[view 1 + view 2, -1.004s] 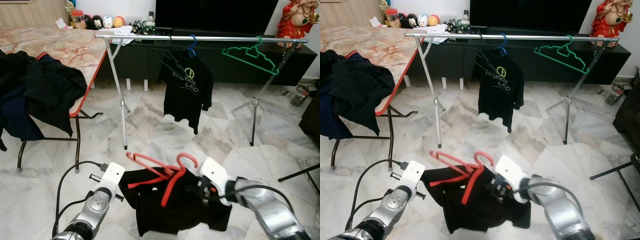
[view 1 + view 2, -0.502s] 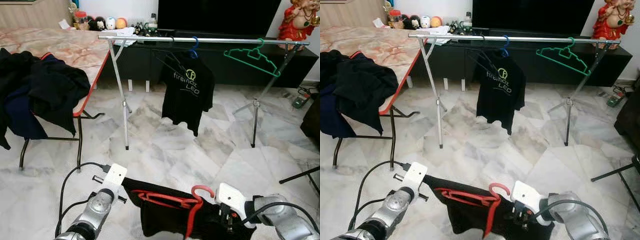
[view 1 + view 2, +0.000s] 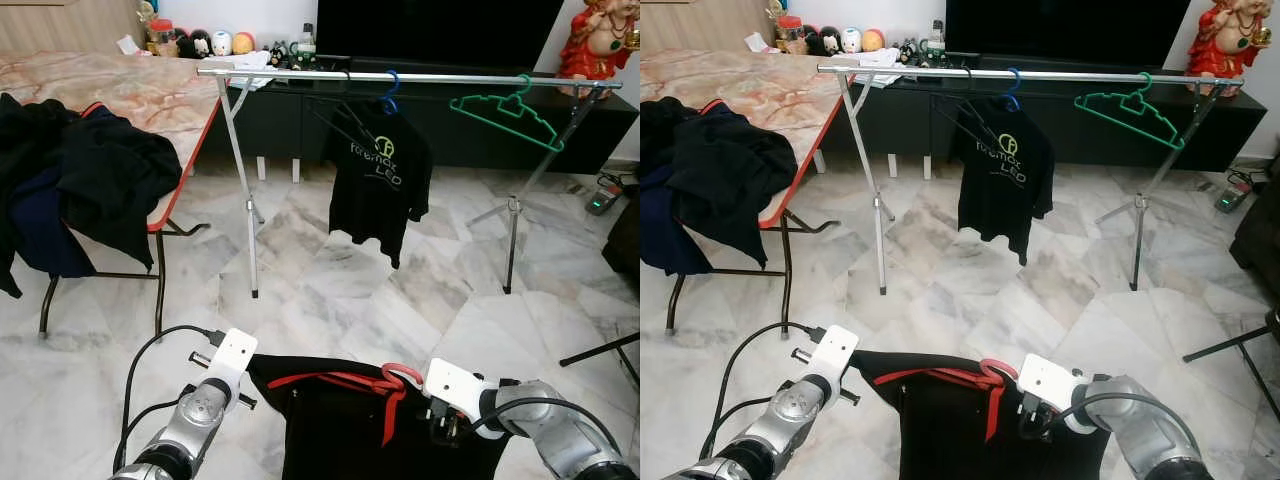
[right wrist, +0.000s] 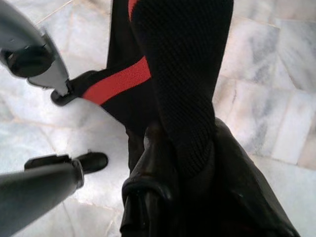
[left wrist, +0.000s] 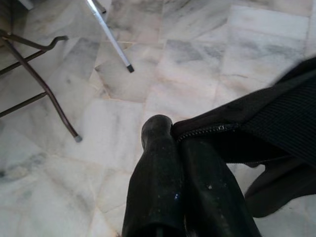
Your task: Hang hanger
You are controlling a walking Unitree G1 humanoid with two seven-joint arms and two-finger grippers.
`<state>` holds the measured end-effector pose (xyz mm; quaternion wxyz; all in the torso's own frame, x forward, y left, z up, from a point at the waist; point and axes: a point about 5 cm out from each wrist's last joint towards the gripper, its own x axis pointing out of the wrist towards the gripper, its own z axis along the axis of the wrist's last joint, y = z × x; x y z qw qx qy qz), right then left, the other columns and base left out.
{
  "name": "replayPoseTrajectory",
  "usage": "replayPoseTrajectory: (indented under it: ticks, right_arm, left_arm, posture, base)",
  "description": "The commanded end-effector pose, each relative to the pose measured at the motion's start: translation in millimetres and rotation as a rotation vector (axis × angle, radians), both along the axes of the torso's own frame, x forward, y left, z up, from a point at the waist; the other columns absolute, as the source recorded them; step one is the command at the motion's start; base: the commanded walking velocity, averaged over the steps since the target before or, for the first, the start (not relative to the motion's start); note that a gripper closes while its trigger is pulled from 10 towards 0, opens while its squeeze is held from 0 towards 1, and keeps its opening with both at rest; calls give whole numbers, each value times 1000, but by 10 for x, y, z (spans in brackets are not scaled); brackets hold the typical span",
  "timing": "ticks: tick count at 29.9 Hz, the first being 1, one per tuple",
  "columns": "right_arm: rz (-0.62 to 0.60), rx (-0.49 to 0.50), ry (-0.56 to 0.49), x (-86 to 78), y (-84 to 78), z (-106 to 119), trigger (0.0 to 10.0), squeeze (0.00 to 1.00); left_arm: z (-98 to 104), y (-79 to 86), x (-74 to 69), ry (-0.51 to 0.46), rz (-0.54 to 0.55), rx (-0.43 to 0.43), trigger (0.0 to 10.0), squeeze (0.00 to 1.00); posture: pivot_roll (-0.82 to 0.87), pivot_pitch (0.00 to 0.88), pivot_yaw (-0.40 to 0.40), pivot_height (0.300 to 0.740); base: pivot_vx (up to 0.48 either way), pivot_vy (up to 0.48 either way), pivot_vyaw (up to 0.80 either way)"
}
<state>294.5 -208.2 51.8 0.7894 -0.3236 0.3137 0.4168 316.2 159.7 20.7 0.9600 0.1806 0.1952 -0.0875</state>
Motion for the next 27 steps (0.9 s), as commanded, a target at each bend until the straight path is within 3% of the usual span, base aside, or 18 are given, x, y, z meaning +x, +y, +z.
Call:
replayPoseTrajectory:
  ticks: [1,5,8,13,18,21,27]
  right_arm:
    - [-41,5,-3,22,-78,28,0,0]
    - [-9,18,46,-44,58,-106,0,0]
    - [-34,29,65,-96,180,-265,0,0]
    - [-76,22,52,-88,287,-359,0,0]
    - [-135,14,-12,3,321,-331,0,0]
    - [-228,27,-99,142,321,-248,0,0]
    - [-311,186,-133,276,470,-127,0,0]
  left_arm:
    - [-15,116,-13,24,24,5,0,0]
    - [96,73,75,16,-1,-107,0,0]
    - [303,38,198,10,-103,-213,0,0]
    - [548,30,245,-6,-220,-283,0,0]
    - [652,11,210,29,-292,-318,0,0]
    - [718,-26,131,76,-394,-274,0,0]
    - [813,-159,-65,129,-589,-244,0,0]
  posture:
    - [-27,123,-18,740]
    - [-11,129,-22,740]
    - [12,132,-20,740]
    - [29,133,-20,740]
    - [39,134,-20,740]
    - [50,134,-18,740]
    - [62,129,-17,740]
  base:
    - [0,0,0]
    - [0,0,0]
    - [0,0,0]
    - [0,0,0]
    - [0,0,0]
    - [0,0,0]
    - [0,0,0]
